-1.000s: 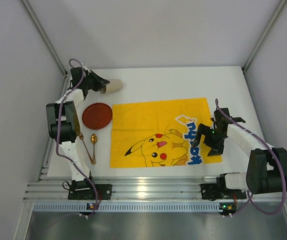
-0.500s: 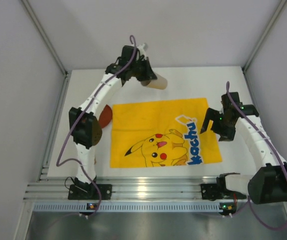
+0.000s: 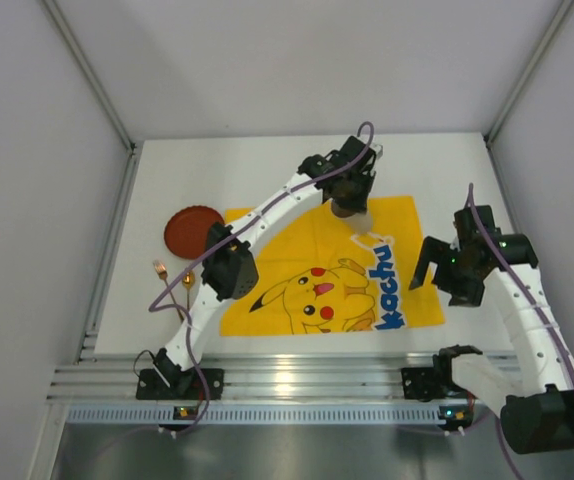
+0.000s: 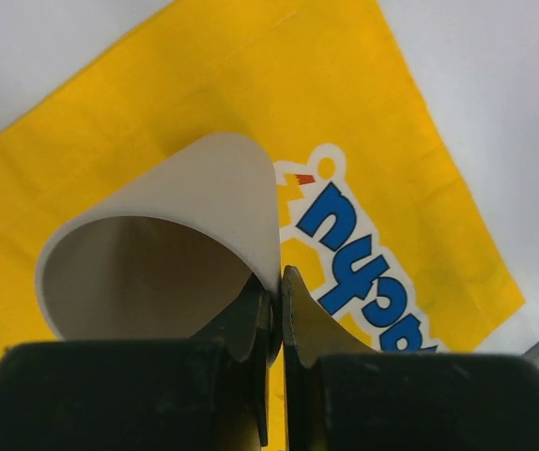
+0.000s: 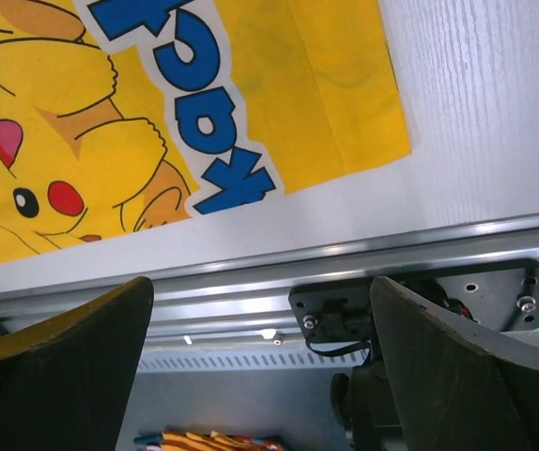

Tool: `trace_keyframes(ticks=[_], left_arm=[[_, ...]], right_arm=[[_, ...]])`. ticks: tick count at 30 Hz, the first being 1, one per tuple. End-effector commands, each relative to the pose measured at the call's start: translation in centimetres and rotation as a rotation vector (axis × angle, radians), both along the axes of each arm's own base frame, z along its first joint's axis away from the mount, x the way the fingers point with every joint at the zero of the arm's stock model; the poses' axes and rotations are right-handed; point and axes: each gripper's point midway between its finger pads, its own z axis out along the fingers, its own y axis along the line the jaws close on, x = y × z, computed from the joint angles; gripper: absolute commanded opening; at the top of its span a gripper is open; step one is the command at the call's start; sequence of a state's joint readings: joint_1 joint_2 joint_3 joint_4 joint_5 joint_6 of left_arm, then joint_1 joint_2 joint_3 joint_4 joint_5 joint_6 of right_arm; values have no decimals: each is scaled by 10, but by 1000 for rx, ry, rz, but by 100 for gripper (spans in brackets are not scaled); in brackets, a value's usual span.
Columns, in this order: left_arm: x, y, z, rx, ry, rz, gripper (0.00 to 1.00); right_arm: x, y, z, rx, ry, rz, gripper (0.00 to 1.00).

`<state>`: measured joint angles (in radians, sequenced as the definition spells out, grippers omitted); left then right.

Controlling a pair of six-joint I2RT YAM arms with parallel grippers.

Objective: Set the dinner table for one person

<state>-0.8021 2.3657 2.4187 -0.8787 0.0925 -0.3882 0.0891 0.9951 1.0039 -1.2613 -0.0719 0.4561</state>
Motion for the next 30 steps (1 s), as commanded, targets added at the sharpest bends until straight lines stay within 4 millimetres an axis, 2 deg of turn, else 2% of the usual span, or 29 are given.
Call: trace_keyframes(ticks=[1,3,8,9,12,13,16,19,22,25,30], left_arm=[[4,9,26,51,-99,-5,0],[4,10,18,86,-107,-2,0],[-6,0,8,92,-89,-35,0],[-15,-7,6,72,-67,-74,5],[-21,-17,9,40,-63,-114,14],[-24,-21,11,31,-63,-128,21],[-29,-28,10,9,-47,-151,33],[-38,-34,7,0,-30,-184,38],[-44,-37,5,13,-30,-194,39],[-42,-38,16,3,-62,-175,40],[-40,-46,52,-100,-99,-149,43]], right_arm=[[-13,-1,2,-12,8,23,100],[-15,1,-1,-12,14,34,100],[-17,3,-1,-19,8,60,100],[-16,3,-1,-21,8,64,100],[-17,4,0,-27,4,82,100],[-15,4,1,-30,-1,85,100],[-14,6,3,-31,-6,98,100],[-13,7,3,-32,-10,107,100],[-12,9,4,-30,-16,112,100],[-12,9,5,-29,-22,114,100],[-12,10,3,-27,-25,117,100]])
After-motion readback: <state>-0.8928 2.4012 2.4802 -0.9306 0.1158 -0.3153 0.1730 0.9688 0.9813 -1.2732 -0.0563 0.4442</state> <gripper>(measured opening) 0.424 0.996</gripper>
